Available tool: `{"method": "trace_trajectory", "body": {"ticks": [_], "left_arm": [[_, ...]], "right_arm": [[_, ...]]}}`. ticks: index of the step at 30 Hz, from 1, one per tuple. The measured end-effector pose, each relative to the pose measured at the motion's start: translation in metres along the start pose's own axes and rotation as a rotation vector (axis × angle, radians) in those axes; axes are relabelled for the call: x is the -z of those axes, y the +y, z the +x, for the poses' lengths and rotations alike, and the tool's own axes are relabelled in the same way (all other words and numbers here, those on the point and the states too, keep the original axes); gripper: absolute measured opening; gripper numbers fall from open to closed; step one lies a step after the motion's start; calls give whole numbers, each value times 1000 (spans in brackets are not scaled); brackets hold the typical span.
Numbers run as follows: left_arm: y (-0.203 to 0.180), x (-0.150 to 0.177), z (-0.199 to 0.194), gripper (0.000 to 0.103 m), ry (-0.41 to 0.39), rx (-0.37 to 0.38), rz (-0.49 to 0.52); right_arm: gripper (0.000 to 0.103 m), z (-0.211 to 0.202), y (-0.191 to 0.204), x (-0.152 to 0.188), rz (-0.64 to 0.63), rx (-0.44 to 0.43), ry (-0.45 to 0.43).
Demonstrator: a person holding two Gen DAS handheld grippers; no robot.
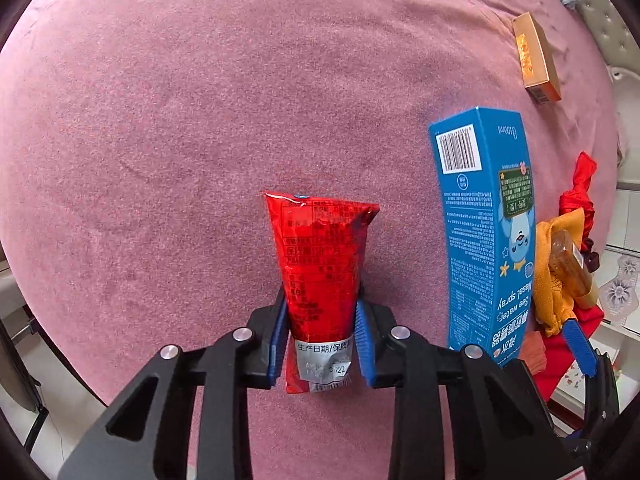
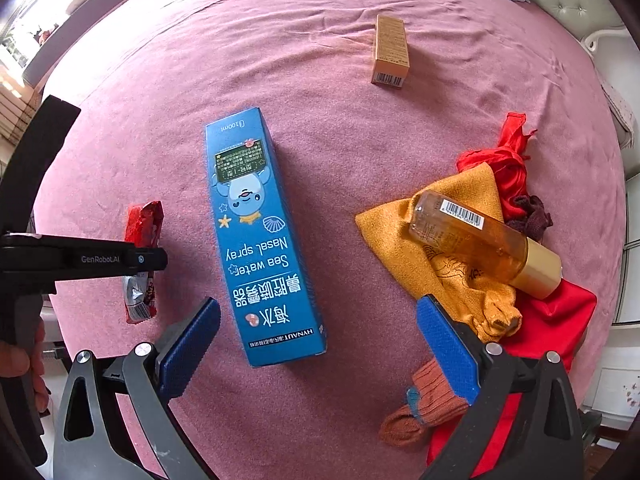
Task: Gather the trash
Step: 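Grasp the red tube with the left tool while the right tool grasps the blue nasal spray box, then lift and carry the red tube and blue box toward the yellow bin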
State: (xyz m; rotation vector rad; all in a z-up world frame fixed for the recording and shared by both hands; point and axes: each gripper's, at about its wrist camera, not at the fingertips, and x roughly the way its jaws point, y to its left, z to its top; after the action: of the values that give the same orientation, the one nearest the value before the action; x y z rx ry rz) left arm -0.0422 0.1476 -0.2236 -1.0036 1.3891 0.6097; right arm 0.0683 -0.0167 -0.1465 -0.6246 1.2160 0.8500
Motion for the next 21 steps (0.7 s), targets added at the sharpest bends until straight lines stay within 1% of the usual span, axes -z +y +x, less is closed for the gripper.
{"method": "trace_trajectory", "body": {"ticks": [5, 8, 9, 10, 12, 13, 14, 17, 21], "left_arm": [[6, -5, -8, 29, -15, 22, -3], [2, 2, -11, 29, -27, 27, 24], [3, 3, -13, 29, -26, 31, 30], [3, 3, -15, 29, -25, 33, 33], [1, 4, -18, 29, -24, 30, 44], [0, 5, -20, 29, -27, 27, 51], [-2, 7, -20, 29, -30, 25, 58], [-9, 9, -23, 29, -36, 24, 75], [-18, 11, -32, 29, -54, 12, 120]], "right_arm": [[94, 10, 16, -11, -54, -16, -2], [89, 21, 24, -19, -84, -16, 10], [86, 25, 26, -22, -89, -17, 15], [82, 30, 28, -24, -96, -13, 22], [60, 39, 31, -29, -103, -13, 49], [55, 44, 32, -30, -102, -22, 65], [48, 47, 32, -31, -97, -29, 77], [48, 46, 28, -31, -67, -43, 82], [46, 34, 15, -25, 9, -119, 85]]}}
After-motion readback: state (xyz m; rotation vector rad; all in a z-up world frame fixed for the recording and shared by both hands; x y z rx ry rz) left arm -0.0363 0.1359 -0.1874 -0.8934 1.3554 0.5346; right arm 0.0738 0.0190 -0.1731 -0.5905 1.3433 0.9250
